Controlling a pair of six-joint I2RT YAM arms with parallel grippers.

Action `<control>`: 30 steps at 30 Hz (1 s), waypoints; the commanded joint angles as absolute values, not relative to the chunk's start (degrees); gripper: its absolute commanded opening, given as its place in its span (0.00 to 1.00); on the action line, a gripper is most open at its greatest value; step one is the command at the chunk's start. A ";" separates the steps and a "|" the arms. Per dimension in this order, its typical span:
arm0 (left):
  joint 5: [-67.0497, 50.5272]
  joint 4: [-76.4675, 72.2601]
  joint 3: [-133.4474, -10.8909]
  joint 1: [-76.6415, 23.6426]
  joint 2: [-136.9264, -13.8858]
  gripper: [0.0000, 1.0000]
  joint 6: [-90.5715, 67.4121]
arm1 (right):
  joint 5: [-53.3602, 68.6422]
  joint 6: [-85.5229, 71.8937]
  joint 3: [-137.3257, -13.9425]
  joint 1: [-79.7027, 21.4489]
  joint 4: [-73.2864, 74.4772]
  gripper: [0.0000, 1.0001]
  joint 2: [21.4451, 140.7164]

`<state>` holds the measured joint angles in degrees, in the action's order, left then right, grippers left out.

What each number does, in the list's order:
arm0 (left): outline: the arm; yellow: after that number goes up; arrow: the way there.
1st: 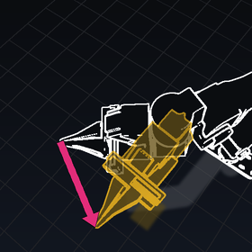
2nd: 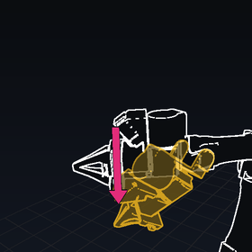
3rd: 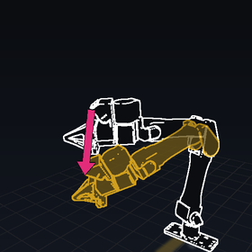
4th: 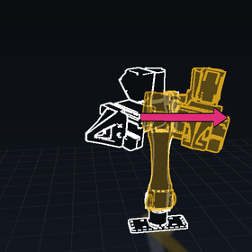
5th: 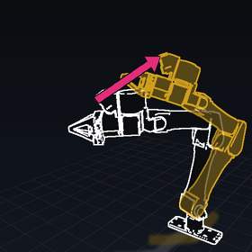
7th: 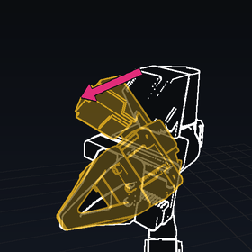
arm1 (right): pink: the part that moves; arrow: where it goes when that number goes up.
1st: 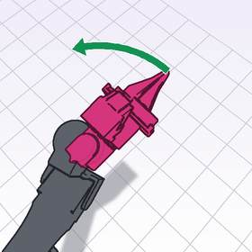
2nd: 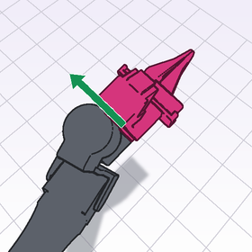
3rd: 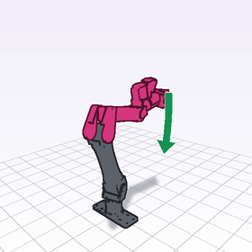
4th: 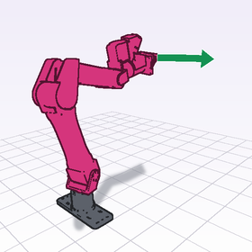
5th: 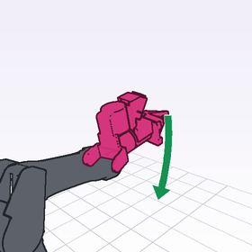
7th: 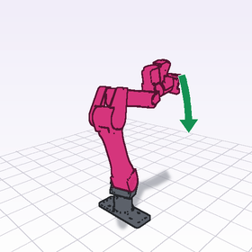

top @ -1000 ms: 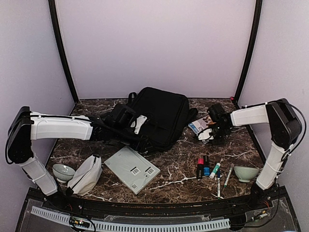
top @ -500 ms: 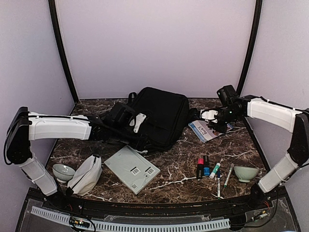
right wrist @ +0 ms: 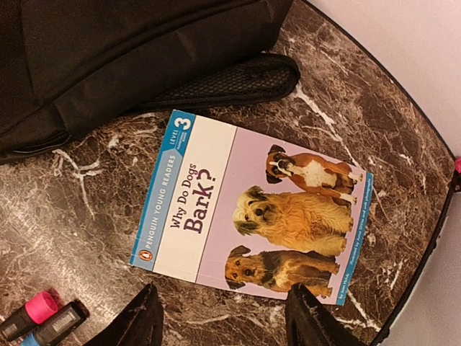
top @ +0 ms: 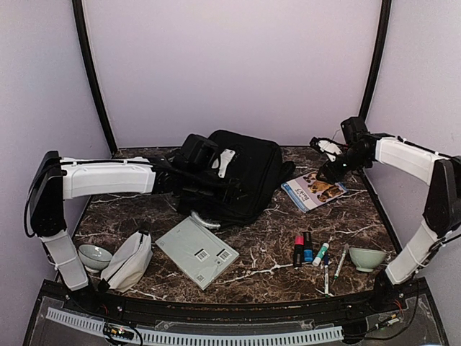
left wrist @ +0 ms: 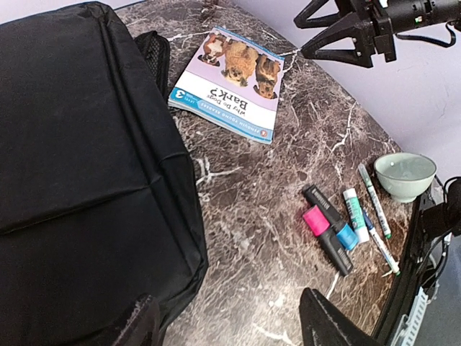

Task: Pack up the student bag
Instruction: Adjust the book at the center of the board.

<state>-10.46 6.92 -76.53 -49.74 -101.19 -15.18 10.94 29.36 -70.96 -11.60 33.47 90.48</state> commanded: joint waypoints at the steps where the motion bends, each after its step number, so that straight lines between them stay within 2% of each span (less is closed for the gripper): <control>1: -13.01 6.14 -81.91 -50.01 -105.58 0.70 -18.60 | 12.76 20.01 -73.59 -8.36 31.77 0.60 94.54; 4: -14.41 7.74 -86.43 -50.02 -109.29 0.70 -20.25 | 14.12 17.03 -75.04 -5.47 32.37 0.64 97.53; 10: -18.83 3.97 -87.81 -50.10 -114.45 0.82 -27.08 | 15.23 12.84 -80.97 -1.10 33.96 0.68 107.06; 26: -20.01 -0.18 -93.30 -55.98 -125.79 0.82 -32.47 | 8.27 8.61 -94.60 -0.15 38.14 0.75 124.76; 30: -18.67 0.16 -94.44 -55.99 -127.72 0.82 -33.45 | 11.15 8.83 -96.06 -0.12 40.36 0.97 127.00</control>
